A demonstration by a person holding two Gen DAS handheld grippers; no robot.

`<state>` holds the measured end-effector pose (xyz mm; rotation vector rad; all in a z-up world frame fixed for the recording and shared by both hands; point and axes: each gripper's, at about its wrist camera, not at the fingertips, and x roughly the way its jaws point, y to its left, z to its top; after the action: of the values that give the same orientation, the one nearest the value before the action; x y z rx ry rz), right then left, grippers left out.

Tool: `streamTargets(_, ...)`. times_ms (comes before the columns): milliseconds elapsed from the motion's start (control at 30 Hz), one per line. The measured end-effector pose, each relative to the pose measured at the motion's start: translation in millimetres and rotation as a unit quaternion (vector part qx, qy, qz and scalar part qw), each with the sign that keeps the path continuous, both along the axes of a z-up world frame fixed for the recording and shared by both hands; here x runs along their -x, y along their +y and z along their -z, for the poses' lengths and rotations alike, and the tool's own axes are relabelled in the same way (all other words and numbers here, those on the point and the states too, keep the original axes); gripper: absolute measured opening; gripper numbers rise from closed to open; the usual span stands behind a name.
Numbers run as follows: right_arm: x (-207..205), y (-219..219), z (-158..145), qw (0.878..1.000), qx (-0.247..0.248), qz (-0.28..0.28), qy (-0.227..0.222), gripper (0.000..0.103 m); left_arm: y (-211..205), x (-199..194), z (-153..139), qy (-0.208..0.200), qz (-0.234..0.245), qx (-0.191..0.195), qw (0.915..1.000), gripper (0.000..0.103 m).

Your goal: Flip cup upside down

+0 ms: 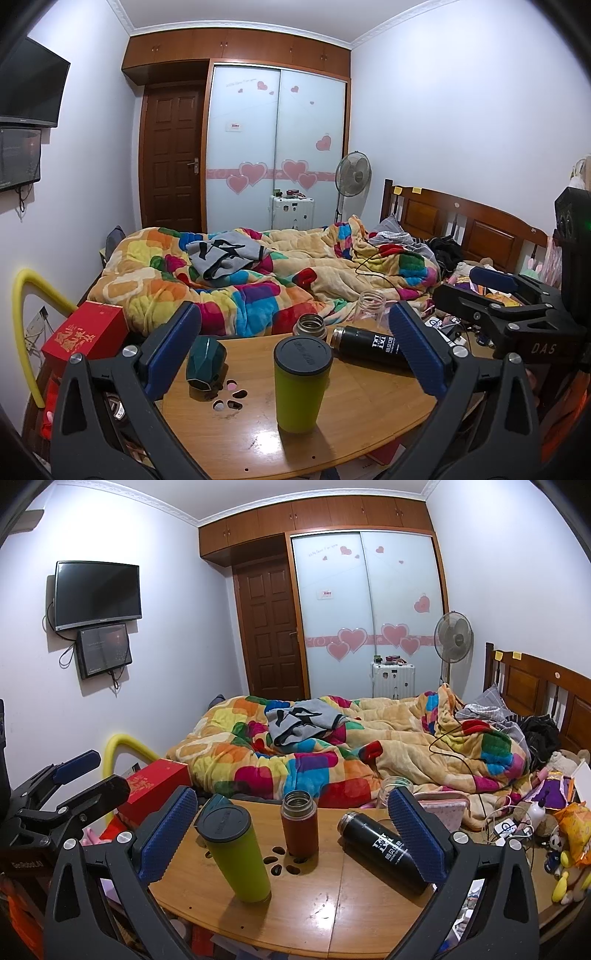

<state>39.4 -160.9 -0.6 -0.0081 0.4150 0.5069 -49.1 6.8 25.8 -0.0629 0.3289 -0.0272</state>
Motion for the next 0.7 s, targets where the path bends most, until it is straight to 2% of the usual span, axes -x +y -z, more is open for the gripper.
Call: streamTargets(700,1.3,-8.4,-2.8,1.0,0.0,0.005,-0.001,0.103,6.7,-4.9,-0.5,0.012,0.018,0.015,0.9996,0.103)
